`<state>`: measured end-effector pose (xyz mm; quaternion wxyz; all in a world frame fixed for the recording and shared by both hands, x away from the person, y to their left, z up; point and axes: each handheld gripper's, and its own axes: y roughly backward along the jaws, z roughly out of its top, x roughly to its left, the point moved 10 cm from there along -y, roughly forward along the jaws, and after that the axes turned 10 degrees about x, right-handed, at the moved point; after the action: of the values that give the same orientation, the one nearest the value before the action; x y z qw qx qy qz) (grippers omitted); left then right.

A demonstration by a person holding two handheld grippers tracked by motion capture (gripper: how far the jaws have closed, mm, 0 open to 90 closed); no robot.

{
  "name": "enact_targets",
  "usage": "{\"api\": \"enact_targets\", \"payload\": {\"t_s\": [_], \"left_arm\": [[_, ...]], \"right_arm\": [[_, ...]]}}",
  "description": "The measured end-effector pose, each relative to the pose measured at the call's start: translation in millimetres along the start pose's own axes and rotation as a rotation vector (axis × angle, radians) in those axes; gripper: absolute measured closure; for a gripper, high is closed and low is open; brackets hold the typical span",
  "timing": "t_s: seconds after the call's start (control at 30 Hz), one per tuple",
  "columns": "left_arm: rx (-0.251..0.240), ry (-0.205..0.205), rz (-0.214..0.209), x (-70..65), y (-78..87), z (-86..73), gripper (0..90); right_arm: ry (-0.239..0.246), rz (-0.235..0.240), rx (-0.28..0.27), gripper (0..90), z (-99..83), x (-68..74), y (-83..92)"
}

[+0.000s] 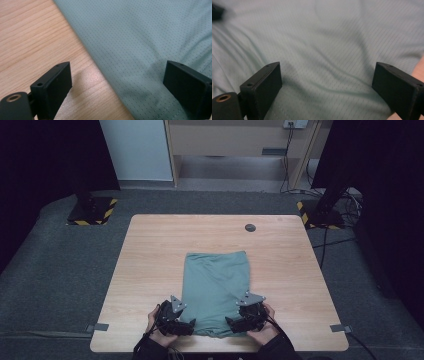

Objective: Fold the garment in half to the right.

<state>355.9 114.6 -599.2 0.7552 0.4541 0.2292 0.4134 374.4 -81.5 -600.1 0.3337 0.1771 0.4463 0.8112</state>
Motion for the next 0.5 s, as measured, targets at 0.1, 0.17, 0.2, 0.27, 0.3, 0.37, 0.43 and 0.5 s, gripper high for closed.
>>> {"api": "enact_targets", "payload": {"t_s": [0.1, 0.17, 0.2, 0.27, 0.3, 0.37, 0.43, 0.5], "left_arm": [[0.004, 0.004, -0.012, 0.9, -0.3, -0.9, 7.6], [0.003, 0.010, -0.030, 1.7, -1.0, -1.3, 7.6], [0.008, 0.012, -0.041, 2.0, -1.2, -1.8, 7.6], [0.015, 0.008, -0.056, 2.6, -1.1, -2.5, 7.6], [0.023, 0.010, -0.063, 2.3, -0.7, -2.3, 7.6], [0.038, 0.005, -0.068, 2.0, 1.5, -0.2, 8.7], [0.029, 0.010, -0.085, 0.9, 4.8, 5.4, 8.8], [0.013, 0.017, -0.110, -1.0, 7.1, 12.4, 8.7]], "right_arm": [[0.007, -0.005, -0.016, 9.1, -2.6, 2.3, -0.2], [-0.002, 0.000, -0.024, 9.1, -3.7, 3.0, 0.1], [-0.004, 0.001, -0.030, 9.1, -4.2, 3.5, 0.2], [-0.004, 0.005, -0.026, 9.1, -5.1, 5.4, 1.1], [-0.001, 0.007, -0.020, 9.3, -5.1, 6.2, 1.8], [0.016, -0.001, -0.022, 9.4, -2.2, 6.1, 4.8], [0.016, -0.023, -0.039, 9.6, 4.4, 0.1, 9.3], [-0.011, -0.024, -0.055, 9.9, 11.6, -8.0, 12.3]]}}
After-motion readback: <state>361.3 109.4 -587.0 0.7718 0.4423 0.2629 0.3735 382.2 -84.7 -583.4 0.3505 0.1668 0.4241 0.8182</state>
